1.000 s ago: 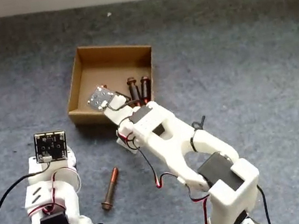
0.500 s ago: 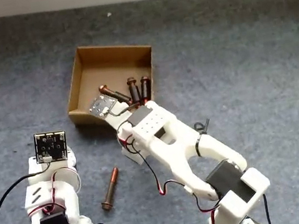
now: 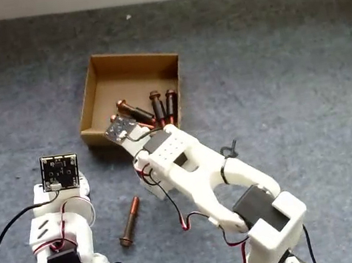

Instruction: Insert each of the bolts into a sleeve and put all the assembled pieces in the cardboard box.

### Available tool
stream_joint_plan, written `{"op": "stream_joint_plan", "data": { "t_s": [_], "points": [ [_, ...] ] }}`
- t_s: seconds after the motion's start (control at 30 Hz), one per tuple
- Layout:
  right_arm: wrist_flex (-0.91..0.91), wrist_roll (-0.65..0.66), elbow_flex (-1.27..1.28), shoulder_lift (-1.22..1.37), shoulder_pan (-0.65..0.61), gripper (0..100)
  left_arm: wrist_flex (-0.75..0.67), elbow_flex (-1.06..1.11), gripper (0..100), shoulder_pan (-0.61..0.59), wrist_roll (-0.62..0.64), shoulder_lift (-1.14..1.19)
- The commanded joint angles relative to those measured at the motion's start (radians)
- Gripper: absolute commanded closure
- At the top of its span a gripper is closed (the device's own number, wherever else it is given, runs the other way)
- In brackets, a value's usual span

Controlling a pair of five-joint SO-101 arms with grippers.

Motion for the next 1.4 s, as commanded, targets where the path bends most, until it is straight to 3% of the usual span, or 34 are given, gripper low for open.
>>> {"op": "stream_joint_plan", "data": {
  "t_s": [0.0, 0.37, 0.5, 0.7, 0.9, 1.07, 1.23, 1.37],
  "points": [
    [-0.067, -0.009, -0.015, 0.012, -0.005, 90.1, 0.002, 0.019, 93, -0.002, -0.009, -0.004],
    [-0.059, -0.008, -0.013, -0.013, -0.004, 99.5, 0.002, 0.019, 93, -0.002, -0.009, -0.004],
    [0.031, -0.014, -0.008, -0.180, 0.016, 99.3, 0.002, 0.019, 93, -0.002, -0.009, -0.004],
    [0.025, -0.023, 0.099, -0.484, 0.093, 99.3, 0.002, 0.019, 93, -0.002, -0.009, -0.001],
    [-0.084, -0.250, 0.306, -0.662, 0.183, 99.3, 0.002, 0.019, 93, -0.002, -0.009, -0.001],
    [-0.202, -0.394, 0.418, -0.753, 0.349, 99.3, 0.002, 0.019, 93, -0.002, -0.014, -0.001],
    [-0.306, -0.534, 0.481, -0.806, 0.503, 99.3, 0.009, 0.013, 93, 0.015, -0.100, 0.004],
    [-0.406, -0.575, 0.526, -0.820, 0.610, 99.3, 0.118, -0.051, 93, 0.087, -0.158, 0.005]
  ]
}}
